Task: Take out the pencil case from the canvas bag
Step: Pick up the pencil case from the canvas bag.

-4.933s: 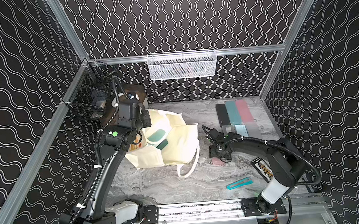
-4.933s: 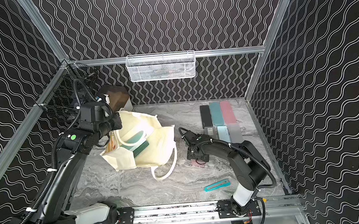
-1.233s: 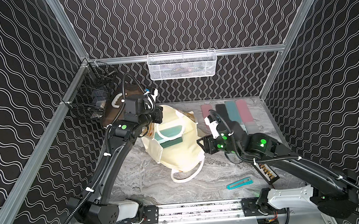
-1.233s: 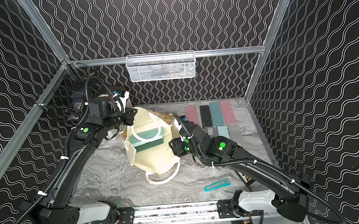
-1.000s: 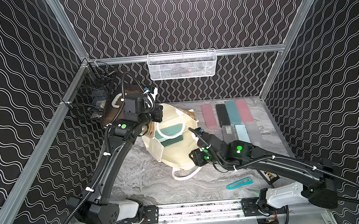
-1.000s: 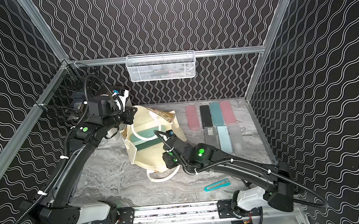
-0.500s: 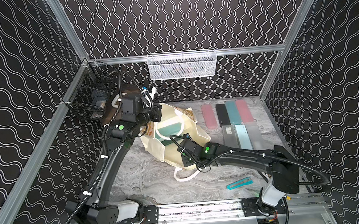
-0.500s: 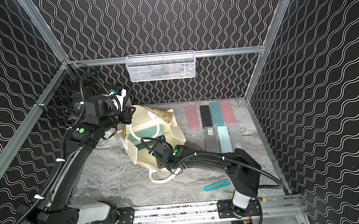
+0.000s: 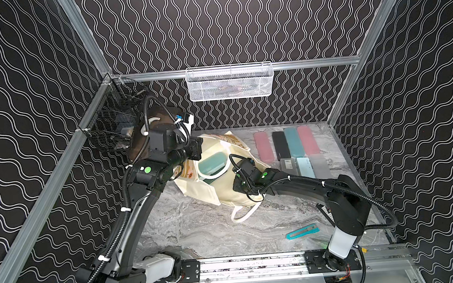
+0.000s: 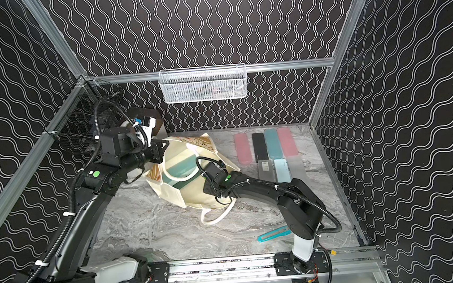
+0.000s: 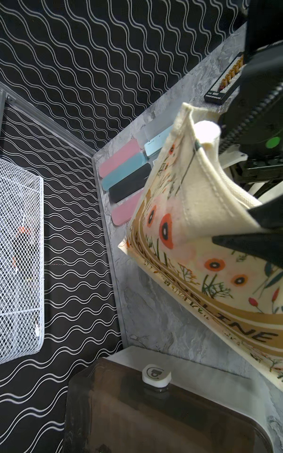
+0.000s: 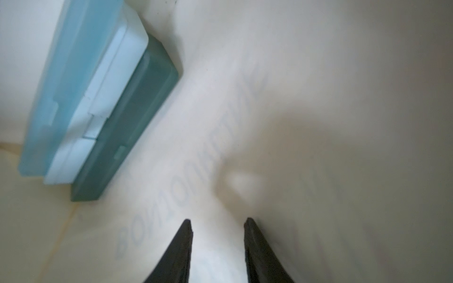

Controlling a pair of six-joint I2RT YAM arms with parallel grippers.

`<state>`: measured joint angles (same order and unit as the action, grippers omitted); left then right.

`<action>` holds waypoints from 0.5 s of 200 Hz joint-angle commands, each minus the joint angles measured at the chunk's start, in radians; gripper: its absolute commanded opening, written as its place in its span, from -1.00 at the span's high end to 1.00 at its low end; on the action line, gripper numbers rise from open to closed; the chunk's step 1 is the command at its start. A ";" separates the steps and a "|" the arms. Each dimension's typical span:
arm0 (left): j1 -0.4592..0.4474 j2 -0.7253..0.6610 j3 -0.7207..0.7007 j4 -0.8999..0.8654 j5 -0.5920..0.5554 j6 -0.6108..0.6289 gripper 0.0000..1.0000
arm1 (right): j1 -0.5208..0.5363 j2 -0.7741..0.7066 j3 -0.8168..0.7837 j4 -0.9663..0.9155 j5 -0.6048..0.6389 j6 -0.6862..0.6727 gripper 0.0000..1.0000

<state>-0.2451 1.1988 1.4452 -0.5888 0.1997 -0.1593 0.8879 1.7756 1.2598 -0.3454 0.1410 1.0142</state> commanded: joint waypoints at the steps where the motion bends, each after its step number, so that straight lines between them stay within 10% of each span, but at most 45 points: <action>1: 0.003 -0.044 -0.038 0.127 0.094 0.016 1.00 | -0.001 0.002 -0.006 0.096 -0.026 0.112 0.16; 100: 0.001 -0.105 -0.119 0.142 0.322 0.022 1.00 | -0.014 -0.023 -0.054 0.262 0.211 0.154 -0.04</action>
<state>-0.2451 1.1072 1.3216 -0.5510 0.4236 -0.1551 0.8772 1.7714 1.2133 -0.1787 0.2325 1.1591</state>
